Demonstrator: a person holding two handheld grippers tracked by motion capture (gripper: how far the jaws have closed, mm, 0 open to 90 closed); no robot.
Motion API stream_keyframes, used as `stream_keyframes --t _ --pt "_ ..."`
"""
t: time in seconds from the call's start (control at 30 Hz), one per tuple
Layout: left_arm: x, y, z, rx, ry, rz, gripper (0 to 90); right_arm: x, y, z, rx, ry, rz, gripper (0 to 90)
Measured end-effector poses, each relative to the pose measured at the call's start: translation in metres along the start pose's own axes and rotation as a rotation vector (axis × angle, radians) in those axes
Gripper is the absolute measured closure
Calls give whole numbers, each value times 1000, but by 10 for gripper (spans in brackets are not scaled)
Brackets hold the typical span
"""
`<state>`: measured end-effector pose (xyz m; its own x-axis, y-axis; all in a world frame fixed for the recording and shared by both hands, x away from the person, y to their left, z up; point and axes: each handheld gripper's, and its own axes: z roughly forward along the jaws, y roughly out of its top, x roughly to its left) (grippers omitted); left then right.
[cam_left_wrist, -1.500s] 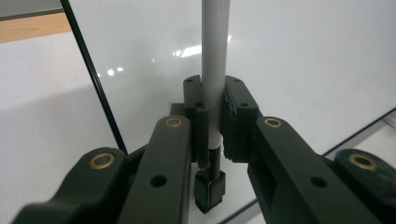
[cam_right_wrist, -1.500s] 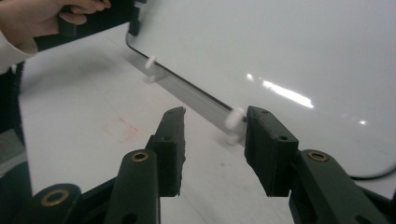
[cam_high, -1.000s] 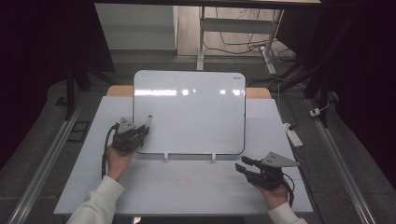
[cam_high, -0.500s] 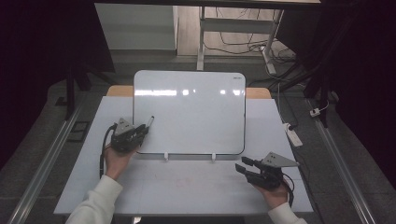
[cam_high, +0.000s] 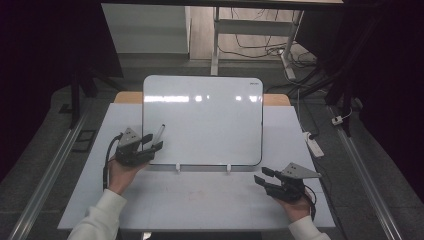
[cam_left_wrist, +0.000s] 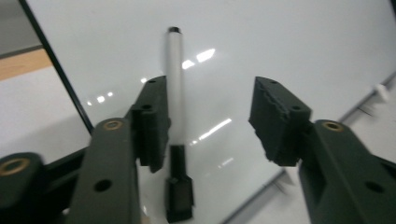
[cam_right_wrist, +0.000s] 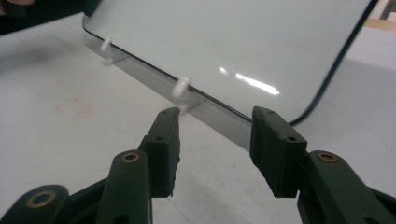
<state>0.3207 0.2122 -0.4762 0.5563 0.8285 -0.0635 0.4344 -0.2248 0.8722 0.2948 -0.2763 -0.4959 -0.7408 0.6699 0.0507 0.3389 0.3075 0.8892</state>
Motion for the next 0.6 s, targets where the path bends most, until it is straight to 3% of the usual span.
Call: stream_keyframes --t 0.2,0.6 --pt "-9 -10 -20 38 -50 -5 365 -4 -4 -2 10 -26 -31 483" --pt "-16 -50 -57 96 -107 -35 309 -14 -12 -11 31 -89 -58 464"
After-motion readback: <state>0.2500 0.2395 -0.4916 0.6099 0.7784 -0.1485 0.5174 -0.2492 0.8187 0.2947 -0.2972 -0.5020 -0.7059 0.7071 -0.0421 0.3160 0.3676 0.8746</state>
